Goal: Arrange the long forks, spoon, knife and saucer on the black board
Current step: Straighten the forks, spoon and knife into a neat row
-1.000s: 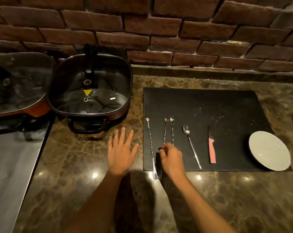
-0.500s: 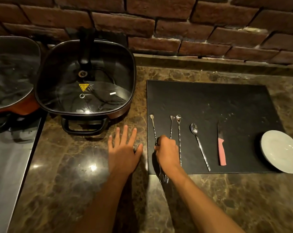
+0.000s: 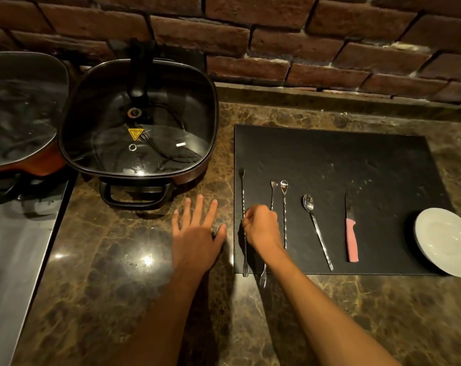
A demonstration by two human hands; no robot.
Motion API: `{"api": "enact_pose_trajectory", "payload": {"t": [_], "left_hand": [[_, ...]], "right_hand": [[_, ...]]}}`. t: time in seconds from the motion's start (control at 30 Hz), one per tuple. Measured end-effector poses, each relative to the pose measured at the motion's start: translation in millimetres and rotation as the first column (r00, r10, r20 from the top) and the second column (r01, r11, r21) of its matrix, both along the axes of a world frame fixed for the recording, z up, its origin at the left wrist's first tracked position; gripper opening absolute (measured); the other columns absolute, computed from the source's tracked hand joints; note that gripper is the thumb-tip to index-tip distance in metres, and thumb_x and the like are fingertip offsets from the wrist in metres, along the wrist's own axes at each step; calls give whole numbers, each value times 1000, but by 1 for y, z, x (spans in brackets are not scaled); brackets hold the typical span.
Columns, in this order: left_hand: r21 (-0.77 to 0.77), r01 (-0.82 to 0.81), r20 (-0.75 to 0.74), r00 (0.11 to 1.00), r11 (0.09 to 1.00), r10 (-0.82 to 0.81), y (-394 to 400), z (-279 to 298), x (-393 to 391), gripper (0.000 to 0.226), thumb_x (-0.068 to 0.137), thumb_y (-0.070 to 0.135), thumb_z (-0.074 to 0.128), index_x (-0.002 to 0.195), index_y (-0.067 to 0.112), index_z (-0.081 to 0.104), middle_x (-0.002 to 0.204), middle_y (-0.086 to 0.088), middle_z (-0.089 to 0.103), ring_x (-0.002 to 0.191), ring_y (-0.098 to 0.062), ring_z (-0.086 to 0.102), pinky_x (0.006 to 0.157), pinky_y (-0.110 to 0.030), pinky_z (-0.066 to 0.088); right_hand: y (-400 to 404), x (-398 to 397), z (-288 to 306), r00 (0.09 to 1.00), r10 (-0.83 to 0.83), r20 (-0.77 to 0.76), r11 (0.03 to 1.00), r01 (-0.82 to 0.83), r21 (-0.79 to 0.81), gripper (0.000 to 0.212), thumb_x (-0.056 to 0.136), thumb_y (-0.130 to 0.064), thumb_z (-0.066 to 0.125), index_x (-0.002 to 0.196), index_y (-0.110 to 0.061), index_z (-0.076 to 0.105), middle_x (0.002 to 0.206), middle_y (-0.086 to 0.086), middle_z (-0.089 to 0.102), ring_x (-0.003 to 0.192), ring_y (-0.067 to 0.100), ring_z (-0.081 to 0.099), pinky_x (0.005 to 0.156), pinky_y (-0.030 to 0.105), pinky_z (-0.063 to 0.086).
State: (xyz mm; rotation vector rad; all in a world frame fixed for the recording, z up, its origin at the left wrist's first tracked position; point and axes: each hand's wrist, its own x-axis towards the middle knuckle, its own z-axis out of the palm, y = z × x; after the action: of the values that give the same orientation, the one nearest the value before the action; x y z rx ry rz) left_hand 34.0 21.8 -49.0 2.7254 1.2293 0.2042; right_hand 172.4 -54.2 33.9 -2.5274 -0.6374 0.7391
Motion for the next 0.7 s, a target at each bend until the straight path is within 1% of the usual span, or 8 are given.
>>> {"api": "enact_pose_trajectory", "payload": {"t": [0.13,0.23,0.4,0.7], "left_hand": [[-14,-1,-13,1000,1000,1,0,2,0,67,96,62,36,157,35,32,164,-7,35,153,-33,29,119,-57,26],[-24,-7,-13,1000,1000,6,0,3,0,67,95,62,37,156,35,32,164,-7,35,153,-32,29,119,-57,26],[-32,-6,-22,1000,999,5,0,3,1,67,96,62,37,156,35,33,164,-7,35,153,-32,29,119,-58,27],[-36,-11,-17,1000,999,10,-1,3,1,66,96,62,36,157,35,32,165,-6,34,154,-32,26,120,-57,23]], "right_hand": [[1,-1,-1,995,39,90,999,-38,-22,13,90,-14,55,91,-5,65,96,19,63,87,40,63,68,40,53],[2,-1,-3,993,55,109,998,-52,-24,14,91,-15,55,90,-5,65,94,19,63,88,41,63,66,38,51],[5,1,-3,990,62,127,998,-62,-10,14,90,-14,55,89,-6,66,90,19,65,87,41,63,62,33,43],[8,4,-3,990,64,122,998,-66,13,13,90,-13,56,87,-6,66,89,19,65,85,40,64,62,36,47]]}}
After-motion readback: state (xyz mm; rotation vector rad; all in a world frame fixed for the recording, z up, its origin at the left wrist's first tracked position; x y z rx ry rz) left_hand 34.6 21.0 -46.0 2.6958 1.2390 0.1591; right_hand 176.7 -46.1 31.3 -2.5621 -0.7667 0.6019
